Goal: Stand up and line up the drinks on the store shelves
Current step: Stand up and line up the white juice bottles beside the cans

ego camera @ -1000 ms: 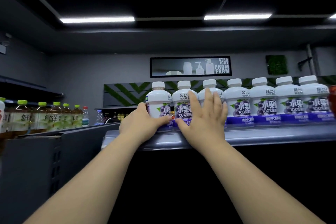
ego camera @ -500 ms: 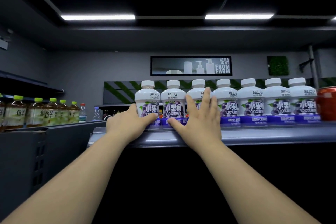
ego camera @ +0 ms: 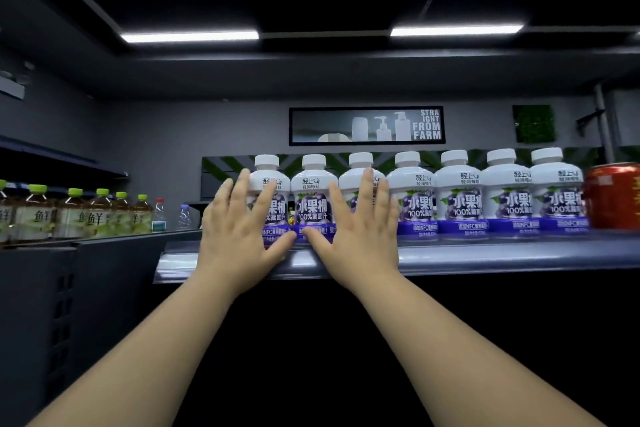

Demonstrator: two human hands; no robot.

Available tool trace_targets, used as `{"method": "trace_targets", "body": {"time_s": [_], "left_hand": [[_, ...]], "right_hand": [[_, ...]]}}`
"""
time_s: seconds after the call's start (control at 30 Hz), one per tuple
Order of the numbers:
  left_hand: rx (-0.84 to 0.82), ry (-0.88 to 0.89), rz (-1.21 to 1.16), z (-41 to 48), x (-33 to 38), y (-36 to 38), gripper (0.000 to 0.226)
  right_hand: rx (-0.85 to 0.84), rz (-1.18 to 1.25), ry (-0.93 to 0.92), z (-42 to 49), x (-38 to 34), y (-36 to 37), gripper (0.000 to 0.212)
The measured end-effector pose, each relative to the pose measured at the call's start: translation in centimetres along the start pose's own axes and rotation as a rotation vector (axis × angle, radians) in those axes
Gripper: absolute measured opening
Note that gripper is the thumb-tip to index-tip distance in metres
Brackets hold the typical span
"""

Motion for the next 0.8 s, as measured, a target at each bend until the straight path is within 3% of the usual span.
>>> {"method": "trace_targets", "body": {"time_s": [0.17, 0.33, 0.57, 0.8], "left_hand": [[0.04, 0.274, 0.066, 1.0, 3.5, -0.7, 0.065], [-0.067, 0.27, -0.002, 1.0, 5.4, 1.0, 0.062], [-0.102, 0.292, -0.074, 0.3, 6.2, 0.9, 0.068], [-0.111, 0.375, -0.223, 2.0, 16.4, -1.0, 0.072]], "right_hand": [[0.02, -0.068, -0.076, -0.2, -0.9, 0.1, 0.081], [-0.014, -0.09, 0.112, -1.1, 0.8, 0.5, 0.079], [-0.177, -0.053, 0.049, -3.4, 3.5, 0.0, 0.083], [-0.185, -0.004, 0.16, -4.7, 14.7, -7.3, 0.083]]}}
Point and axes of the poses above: each hand's wrist, its own z-axis towards the middle knuckle, its own y-axis out of the palm, x = y × z, the point moved 9 cm from there along z, towards the middle knuckle, and after that the axes turned 10 degrees about y, right-handed, at the moved point
